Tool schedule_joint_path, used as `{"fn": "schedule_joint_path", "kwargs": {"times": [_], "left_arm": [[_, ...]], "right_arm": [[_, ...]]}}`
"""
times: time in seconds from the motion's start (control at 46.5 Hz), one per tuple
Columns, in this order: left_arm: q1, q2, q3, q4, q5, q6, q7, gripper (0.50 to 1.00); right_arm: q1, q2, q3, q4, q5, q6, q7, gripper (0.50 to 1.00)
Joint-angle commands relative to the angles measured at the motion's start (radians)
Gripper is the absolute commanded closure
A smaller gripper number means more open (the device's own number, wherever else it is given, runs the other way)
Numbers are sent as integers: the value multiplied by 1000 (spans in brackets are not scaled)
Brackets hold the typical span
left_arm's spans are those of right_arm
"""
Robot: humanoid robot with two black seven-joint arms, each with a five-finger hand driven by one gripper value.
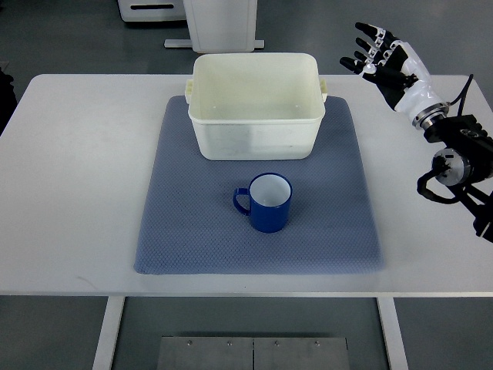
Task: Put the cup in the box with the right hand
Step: 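Reach the right hand over the blue mug toward its rim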
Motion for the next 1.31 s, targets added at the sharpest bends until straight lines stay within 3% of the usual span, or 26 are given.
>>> {"fn": "schedule_joint_path", "kwargs": {"times": [0.0, 0.537, 0.838, 1.289], "left_arm": [[1, 0, 0, 0, 0, 0, 0, 500], [1, 0, 0, 0, 0, 0, 0, 500], [1, 0, 0, 0, 0, 0, 0, 500], [1, 0, 0, 0, 0, 0, 0, 500]], "right_arm": [[7, -26, -2, 90, -12, 0, 1, 500], [8, -53, -102, 402, -328, 102, 11, 500], [17, -53, -205, 400, -437, 122, 33, 502], [7, -39, -257, 311, -464, 119, 36, 505]]}}
